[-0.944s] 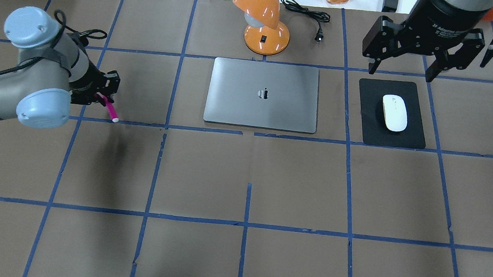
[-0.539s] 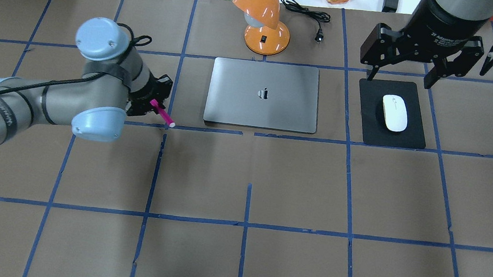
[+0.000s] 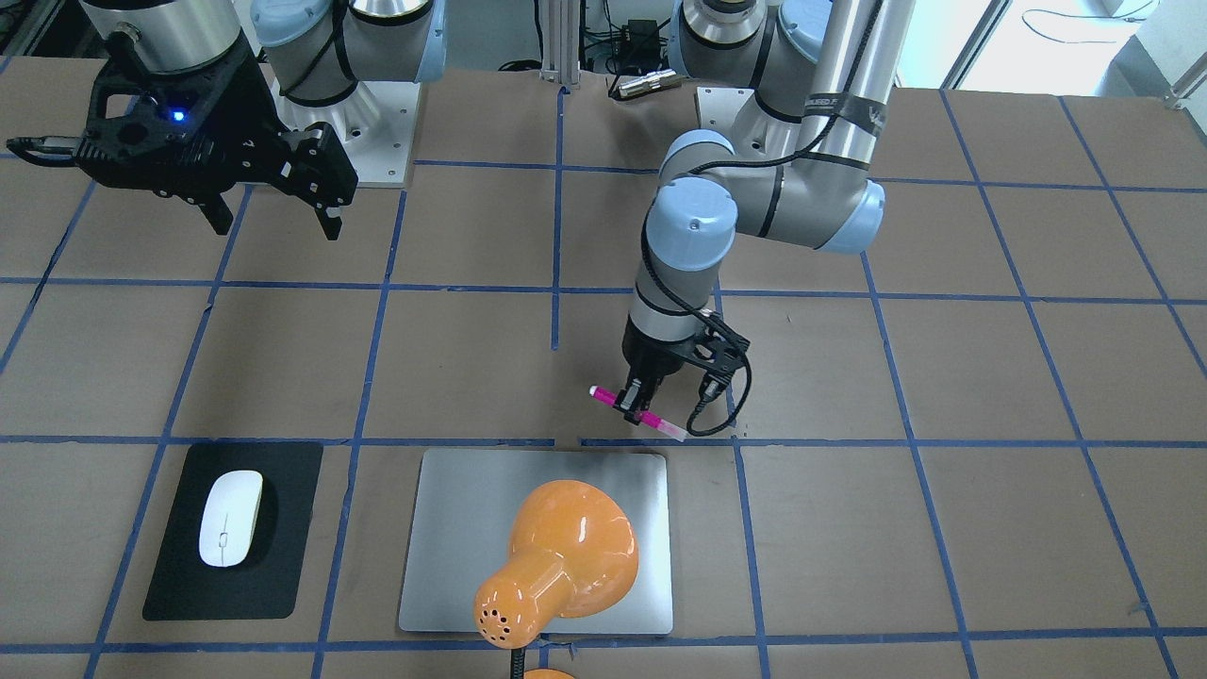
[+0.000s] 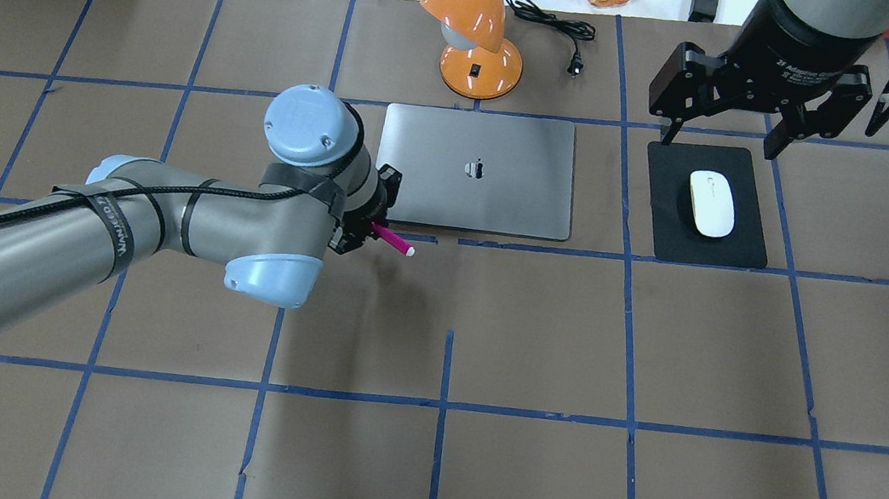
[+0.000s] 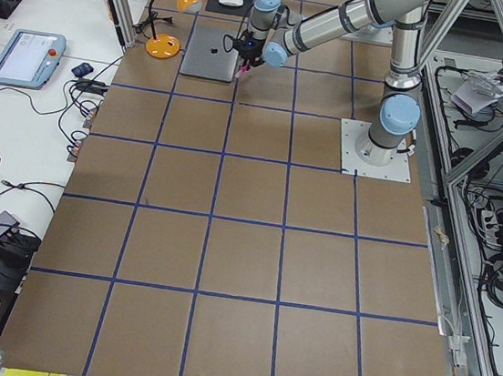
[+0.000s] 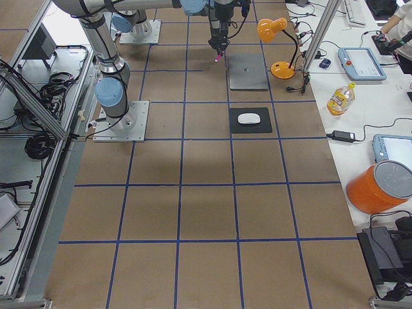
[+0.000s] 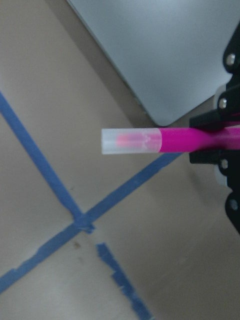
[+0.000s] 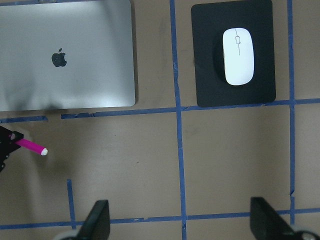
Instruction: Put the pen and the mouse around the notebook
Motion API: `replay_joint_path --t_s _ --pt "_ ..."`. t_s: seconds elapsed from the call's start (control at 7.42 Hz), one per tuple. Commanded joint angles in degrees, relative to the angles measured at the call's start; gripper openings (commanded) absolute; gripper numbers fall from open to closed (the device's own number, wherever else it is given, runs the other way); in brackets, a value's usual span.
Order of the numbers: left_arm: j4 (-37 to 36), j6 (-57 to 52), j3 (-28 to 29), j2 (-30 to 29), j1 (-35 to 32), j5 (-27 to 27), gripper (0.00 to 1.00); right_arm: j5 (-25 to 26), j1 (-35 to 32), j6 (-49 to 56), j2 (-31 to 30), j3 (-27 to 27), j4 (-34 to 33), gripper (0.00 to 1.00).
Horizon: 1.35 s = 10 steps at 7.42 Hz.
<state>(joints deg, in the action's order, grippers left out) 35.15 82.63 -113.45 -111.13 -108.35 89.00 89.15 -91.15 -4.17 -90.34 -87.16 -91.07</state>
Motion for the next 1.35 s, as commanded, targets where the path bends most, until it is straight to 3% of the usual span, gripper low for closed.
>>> replay_joint_path --t_s 0.0,0.81,0.94,1.08,1.21 --pt "-0.08 10.50 0.07 -1.19 -5.63 0.04 0.00 -0.03 0.01 0.13 -0.01 -0.03 -0.34 1.00" --pt "-0.08 20.12 2.36 -4.09 -7.49 0.48 0.00 0.15 0.01 0.13 0.16 0.06 -0.16 1.00" --pt "-0.08 20.20 2.36 -4.27 -7.67 0.48 0.29 0.15 0.01 0.13 0.16 0.06 -0.16 1.00" --pt "-0.08 20.12 2.27 -4.10 -7.93 0.48 0.99 0.06 0.01 0.13 0.16 -0.03 -0.16 1.00" --pt "-0.25 19.07 2.35 -3.57 -8.19 0.13 1.00 0.15 0.01 0.13 0.16 0.05 -0.16 1.00"
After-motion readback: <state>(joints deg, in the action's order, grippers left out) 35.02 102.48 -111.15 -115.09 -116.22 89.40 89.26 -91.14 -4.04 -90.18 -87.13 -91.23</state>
